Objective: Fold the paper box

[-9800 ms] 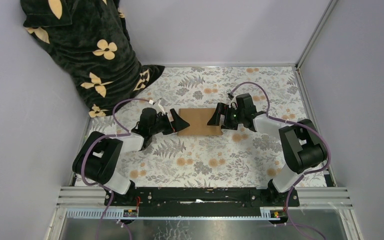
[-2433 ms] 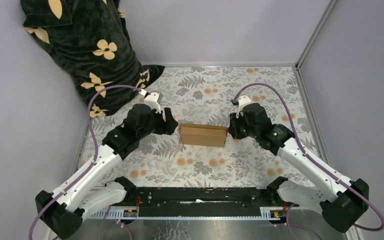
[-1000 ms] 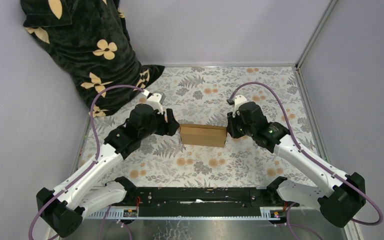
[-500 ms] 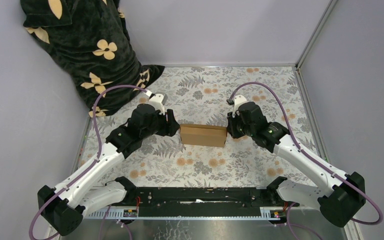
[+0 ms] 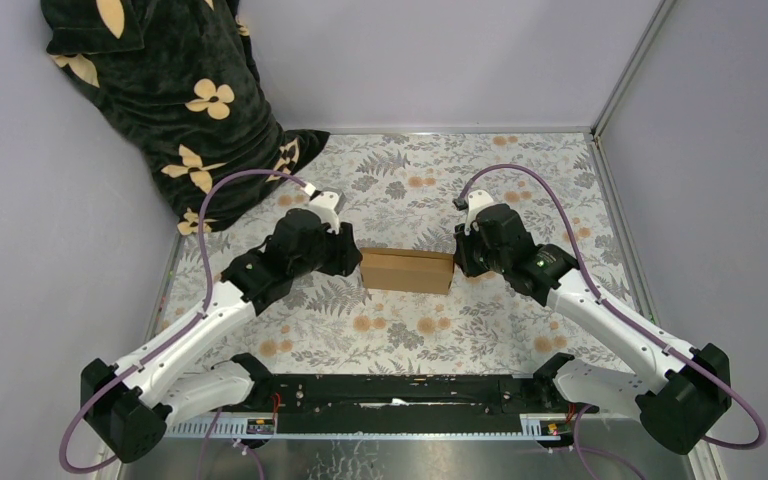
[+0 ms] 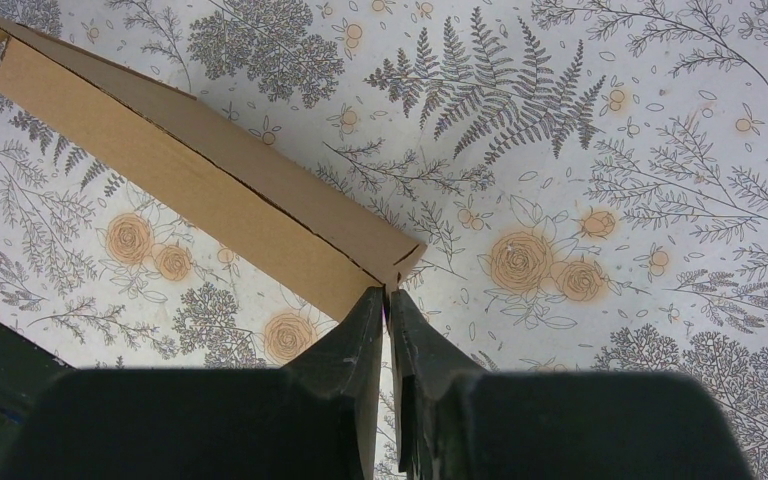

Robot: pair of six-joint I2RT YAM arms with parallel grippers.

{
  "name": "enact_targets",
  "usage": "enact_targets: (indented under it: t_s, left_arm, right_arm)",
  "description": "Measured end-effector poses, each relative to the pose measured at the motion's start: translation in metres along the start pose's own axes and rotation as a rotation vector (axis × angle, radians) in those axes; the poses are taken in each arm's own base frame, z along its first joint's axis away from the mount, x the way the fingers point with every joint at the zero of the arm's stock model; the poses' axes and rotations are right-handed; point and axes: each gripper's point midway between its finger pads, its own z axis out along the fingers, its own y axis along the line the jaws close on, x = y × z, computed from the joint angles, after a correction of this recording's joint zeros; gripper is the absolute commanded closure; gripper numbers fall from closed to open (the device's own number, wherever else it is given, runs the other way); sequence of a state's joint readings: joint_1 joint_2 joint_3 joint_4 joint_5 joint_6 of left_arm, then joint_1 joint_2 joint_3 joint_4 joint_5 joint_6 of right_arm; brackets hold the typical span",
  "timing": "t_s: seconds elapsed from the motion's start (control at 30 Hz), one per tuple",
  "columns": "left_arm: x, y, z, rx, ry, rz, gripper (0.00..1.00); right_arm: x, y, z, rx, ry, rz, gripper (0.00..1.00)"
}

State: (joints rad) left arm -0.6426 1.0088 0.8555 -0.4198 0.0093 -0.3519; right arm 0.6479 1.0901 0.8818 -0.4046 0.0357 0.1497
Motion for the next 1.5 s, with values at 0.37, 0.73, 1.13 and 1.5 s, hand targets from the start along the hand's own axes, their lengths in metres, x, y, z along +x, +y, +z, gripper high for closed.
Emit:
enact_targets:
  t_s: [0.37, 0.73, 1.13, 1.5]
  left_arm:
    - [0.009, 0.005, 0.010, -0.046, 0.031, 0.039, 0.58]
    - [0.013, 0.007, 0.019, -0.070, 0.046, 0.051, 0.62]
    - [0.015, 0.006, 0.026, -0.081, 0.049, 0.059, 0.69]
    - [0.011, 0.007, 0.031, -0.095, 0.027, 0.062, 0.72]
  right_arm:
    - [-0.001, 0.000, 0.000, 0.000, -0.003, 0.000, 0.86]
    - [-0.002, 0.001, 0.000, -0.002, -0.007, -0.001, 0.86]
    - [-0.001, 0.002, 0.000, -0.005, -0.006, -0.003, 0.86]
    - [-0.001, 0.002, 0.000, -0.006, -0.006, -0.004, 0.86]
